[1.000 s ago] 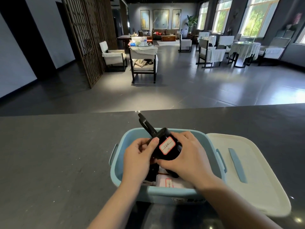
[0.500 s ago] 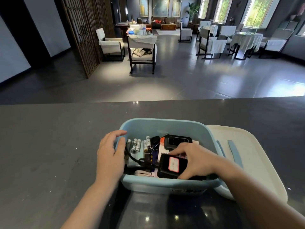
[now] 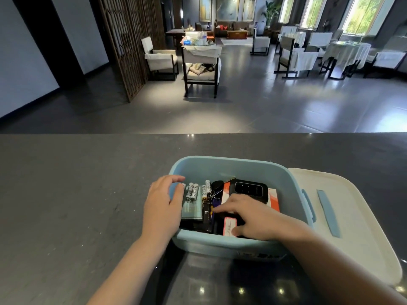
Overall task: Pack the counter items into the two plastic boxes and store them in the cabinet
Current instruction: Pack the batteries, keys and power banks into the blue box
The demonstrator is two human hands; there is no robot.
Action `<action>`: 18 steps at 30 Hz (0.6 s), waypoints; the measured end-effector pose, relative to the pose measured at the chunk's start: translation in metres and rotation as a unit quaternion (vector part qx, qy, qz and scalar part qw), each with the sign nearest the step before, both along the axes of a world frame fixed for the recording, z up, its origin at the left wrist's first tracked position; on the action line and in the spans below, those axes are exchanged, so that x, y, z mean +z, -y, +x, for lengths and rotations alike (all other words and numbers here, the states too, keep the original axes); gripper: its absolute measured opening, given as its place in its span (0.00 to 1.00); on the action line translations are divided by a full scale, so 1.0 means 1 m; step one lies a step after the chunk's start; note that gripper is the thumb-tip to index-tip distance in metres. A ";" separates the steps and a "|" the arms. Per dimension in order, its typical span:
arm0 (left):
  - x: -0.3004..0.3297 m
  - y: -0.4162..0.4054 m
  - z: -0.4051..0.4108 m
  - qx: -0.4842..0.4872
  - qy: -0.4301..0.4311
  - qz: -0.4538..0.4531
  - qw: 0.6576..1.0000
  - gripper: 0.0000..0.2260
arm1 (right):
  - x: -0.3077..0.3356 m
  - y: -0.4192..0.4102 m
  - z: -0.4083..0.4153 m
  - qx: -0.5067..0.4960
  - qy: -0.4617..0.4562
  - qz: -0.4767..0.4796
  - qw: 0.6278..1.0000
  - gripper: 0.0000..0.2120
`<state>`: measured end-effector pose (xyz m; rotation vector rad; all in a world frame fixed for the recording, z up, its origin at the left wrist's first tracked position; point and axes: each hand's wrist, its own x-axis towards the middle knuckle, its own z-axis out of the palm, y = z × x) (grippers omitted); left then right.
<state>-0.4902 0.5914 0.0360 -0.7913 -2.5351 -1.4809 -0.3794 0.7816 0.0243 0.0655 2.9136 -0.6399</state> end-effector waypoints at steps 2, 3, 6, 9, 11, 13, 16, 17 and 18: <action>0.000 0.000 0.000 0.005 -0.005 -0.005 1.000 0.07 | 0.002 0.014 -0.013 0.045 -0.005 0.015 0.999 0.24; 0.000 0.000 0.000 0.007 -0.003 -0.005 1.000 0.07 | 0.003 0.020 -0.021 0.064 -0.003 0.037 0.997 0.19; 0.001 0.001 0.001 0.008 0.003 -0.004 1.000 0.07 | 0.006 0.028 -0.039 0.083 0.021 0.080 0.993 0.15; 0.002 0.001 0.002 0.009 0.002 -0.006 1.000 0.07 | 0.002 0.028 -0.046 0.058 0.047 0.033 0.997 0.14; 0.001 0.001 0.002 0.012 0.000 -0.010 1.000 0.07 | 0.001 0.027 -0.046 0.052 0.054 0.021 0.997 0.12; 0.000 0.001 0.001 0.014 -0.001 -0.012 1.000 0.07 | 0.001 0.023 -0.046 0.057 0.052 0.030 0.997 0.11; -0.003 0.003 0.002 0.011 -0.006 -0.020 1.000 0.07 | 0.002 0.016 -0.044 0.075 0.067 0.047 0.994 0.11; -0.004 0.004 0.002 0.010 -0.013 -0.023 1.000 0.07 | 0.001 0.014 -0.043 0.083 0.067 0.050 0.993 0.11; -0.005 0.005 0.001 0.009 -0.019 -0.027 0.999 0.07 | 0.001 0.013 -0.043 0.090 0.064 0.051 0.993 0.11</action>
